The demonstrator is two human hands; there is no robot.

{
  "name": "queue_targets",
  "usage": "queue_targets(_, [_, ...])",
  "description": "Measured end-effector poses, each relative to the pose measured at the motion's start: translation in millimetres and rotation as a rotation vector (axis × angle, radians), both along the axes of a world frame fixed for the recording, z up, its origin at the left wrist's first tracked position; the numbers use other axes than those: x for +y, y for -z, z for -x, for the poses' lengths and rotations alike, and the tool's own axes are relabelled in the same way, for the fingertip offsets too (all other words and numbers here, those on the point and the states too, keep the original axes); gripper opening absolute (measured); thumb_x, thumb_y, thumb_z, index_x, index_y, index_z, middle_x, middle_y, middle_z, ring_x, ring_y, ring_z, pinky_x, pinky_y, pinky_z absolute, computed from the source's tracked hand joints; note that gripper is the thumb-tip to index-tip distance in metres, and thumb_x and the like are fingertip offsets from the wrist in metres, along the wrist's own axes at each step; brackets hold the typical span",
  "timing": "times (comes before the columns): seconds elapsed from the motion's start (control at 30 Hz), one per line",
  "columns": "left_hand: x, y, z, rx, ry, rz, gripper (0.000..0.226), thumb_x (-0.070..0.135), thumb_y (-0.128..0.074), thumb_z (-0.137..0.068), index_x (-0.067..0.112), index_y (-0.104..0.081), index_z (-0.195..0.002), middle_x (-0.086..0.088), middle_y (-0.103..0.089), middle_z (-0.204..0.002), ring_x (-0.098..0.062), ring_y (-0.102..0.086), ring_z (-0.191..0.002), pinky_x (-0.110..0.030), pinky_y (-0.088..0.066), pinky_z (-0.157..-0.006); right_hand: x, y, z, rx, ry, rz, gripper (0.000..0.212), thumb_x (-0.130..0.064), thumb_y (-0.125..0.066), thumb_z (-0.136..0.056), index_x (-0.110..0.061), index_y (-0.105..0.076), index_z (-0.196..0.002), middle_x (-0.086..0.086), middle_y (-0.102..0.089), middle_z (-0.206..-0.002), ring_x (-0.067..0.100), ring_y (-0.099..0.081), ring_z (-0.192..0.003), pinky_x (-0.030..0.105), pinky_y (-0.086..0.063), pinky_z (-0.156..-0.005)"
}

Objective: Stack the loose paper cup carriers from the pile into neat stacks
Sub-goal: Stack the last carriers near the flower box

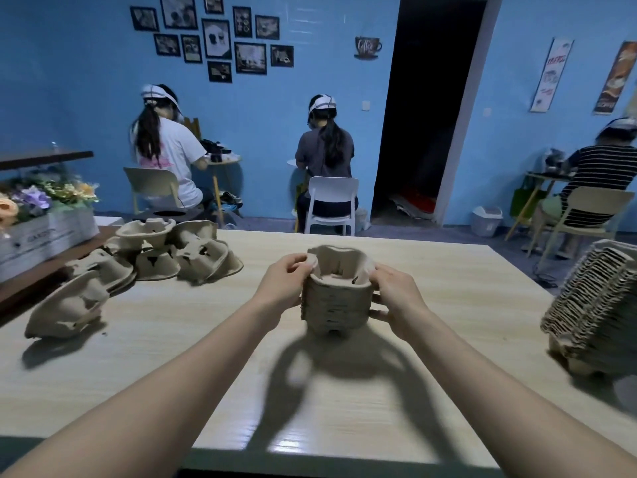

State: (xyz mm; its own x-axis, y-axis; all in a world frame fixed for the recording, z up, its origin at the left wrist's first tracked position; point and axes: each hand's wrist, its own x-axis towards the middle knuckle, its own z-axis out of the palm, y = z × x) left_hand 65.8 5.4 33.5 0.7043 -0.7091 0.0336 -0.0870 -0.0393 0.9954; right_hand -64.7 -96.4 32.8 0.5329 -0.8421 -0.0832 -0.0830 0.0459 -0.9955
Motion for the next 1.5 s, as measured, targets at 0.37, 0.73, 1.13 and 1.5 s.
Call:
queue_targets(0.37, [3, 14, -18, -0.108, -0.033, -0.024, 0.031, 0.028, -0.054, -0.094, 0.017, -0.056, -0.123, -0.003, -0.06, -0.121, -0.016, -0.055, -0.103, -0.032, -0.048, -0.083, 3, 2, -9, 0.103, 0.07, 0.243, 0.025, -0.014, -0.046, -0.09, -0.016, -0.069, -0.1, 0.008, -0.064, -0.089, 0.024, -0.052, -0.084, 0.039, -0.048, -0.081])
queue_targets(0.73, [55, 7, -61, -0.291, -0.162, -0.086, 0.031, 0.022, -0.057, -0.092, 0.013, -0.055, -0.122, -0.006, -0.058, -0.12, -0.016, -0.055, -0.105, -0.028, -0.043, -0.088, 48, -42, -58, 0.219, 0.019, 0.749, 0.039, -0.012, -0.051, -0.089, -0.011, -0.056, -0.127, 0.006, -0.056, -0.13, 0.02, -0.05, -0.12, 0.035, -0.04, -0.102])
queue_targets(1.13, [112, 42, -147, -0.413, -0.329, -0.241, 0.031, 0.013, -0.06, -0.088, 0.006, -0.057, -0.118, -0.01, -0.06, -0.116, -0.023, -0.057, -0.107, -0.033, -0.043, -0.096, 103, -7, -173, 0.199, -0.235, 0.734, 0.024, -0.003, -0.055, -0.083, 0.0, -0.067, -0.103, 0.016, -0.068, -0.108, 0.031, -0.06, -0.1, 0.034, -0.045, -0.088])
queue_targets(1.5, [105, 90, -211, -0.597, -0.323, -0.393, 0.035, 0.017, -0.057, -0.089, 0.011, -0.055, -0.123, -0.007, -0.053, -0.124, -0.019, -0.054, -0.113, -0.037, -0.046, -0.097, 71, 50, -258, 0.25, -0.221, 0.519, 0.022, -0.006, -0.057, -0.085, -0.002, -0.064, -0.106, 0.014, -0.066, -0.11, 0.03, -0.058, -0.104, 0.03, -0.042, -0.081])
